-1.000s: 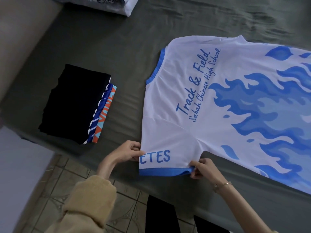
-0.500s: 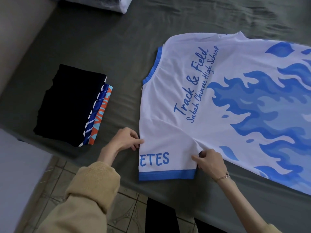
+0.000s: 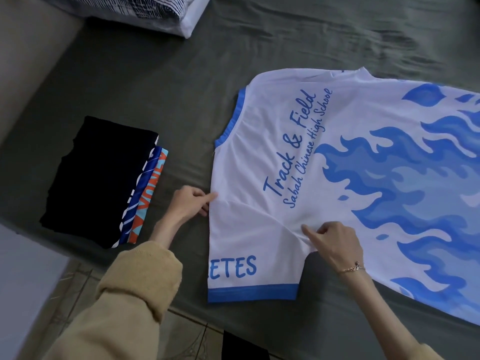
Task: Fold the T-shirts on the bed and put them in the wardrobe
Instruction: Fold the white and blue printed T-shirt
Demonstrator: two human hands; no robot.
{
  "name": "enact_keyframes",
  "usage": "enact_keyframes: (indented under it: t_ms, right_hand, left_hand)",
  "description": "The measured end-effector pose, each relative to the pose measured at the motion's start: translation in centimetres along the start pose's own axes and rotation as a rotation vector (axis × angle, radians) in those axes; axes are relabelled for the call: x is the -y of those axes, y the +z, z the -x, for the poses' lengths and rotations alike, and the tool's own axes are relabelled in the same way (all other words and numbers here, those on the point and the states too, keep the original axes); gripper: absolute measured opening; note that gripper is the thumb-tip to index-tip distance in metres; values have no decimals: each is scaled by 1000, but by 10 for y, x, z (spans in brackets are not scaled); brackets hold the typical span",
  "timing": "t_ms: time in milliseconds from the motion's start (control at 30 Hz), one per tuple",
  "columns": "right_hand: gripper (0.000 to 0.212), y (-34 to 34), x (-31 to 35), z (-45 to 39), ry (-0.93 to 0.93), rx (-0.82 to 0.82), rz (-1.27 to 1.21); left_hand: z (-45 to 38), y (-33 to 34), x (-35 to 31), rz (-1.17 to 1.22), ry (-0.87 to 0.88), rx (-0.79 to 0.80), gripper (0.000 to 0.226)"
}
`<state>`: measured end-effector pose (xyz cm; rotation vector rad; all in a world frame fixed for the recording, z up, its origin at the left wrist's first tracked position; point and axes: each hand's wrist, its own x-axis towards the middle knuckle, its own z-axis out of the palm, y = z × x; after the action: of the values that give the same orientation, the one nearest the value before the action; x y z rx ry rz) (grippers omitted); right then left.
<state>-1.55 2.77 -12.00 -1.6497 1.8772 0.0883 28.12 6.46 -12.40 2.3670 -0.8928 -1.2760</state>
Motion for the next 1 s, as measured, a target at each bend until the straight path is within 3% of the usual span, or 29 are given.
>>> enact_keyframes:
  t_ms: [233,400,533,667,767,900,1000]
  right_hand:
    - [9,8,8,-13,-38,200,52]
    - [11,4,12,-26,-83,232,100]
    - [13,-9,20,-52,-121,121,45]
    - [13,-23,29,-77,-109,116,54]
    - [14,-31,39,-92,-122,116,55]
    - [12,-53,59,-129,-161,63,69]
    - [12,-75,71,-169,-162,1,49]
  left_hand:
    - [-24,6,-18,-149,9,-133,26]
    - [-32,5,-28,-224,-50,-181,25]
    - [-45,3,-46,-245,-30,-267,32]
    - [-56,7,-53,-322,-74,-304,30]
    - [-61,11,-66,-286,-105,-430,30]
    - [-85,13,-93,-236,59,-598,29]
    - [-110,13,-125,-315,204,-611,28]
